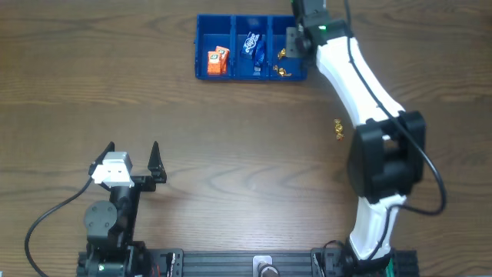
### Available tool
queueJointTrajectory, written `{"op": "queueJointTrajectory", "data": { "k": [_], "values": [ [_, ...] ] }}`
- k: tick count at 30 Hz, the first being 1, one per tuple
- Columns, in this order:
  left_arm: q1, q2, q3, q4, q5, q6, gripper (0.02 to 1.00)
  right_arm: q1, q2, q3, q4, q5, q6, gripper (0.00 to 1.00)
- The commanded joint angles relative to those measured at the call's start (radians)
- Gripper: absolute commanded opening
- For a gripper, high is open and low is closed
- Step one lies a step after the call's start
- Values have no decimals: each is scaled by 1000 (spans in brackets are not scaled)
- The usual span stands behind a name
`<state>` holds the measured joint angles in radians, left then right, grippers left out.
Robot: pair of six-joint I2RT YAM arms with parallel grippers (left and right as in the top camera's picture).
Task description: Sort Candies Into Trays
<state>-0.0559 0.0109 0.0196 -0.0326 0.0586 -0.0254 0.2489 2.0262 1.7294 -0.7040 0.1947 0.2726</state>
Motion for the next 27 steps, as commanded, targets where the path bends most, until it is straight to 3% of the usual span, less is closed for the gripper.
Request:
{"op": "queueJointTrajectory", "data": {
  "k": [1, 13, 18, 27],
  "values": [
    [3, -6, -14, -42, 10, 3, 996, -46, -211, -200, 16, 18, -39, 568],
    [3, -6, -14, -42, 10, 3, 996, -128, -343, -689, 84, -32, -38, 570],
    [3, -6, -14, -42, 10, 3, 998, -129, -339, -749, 157, -69, -34, 564],
    [3, -6, -14, -42, 10, 3, 998, -134, -308, -756, 149, -56, -26, 553]
  ]
}}
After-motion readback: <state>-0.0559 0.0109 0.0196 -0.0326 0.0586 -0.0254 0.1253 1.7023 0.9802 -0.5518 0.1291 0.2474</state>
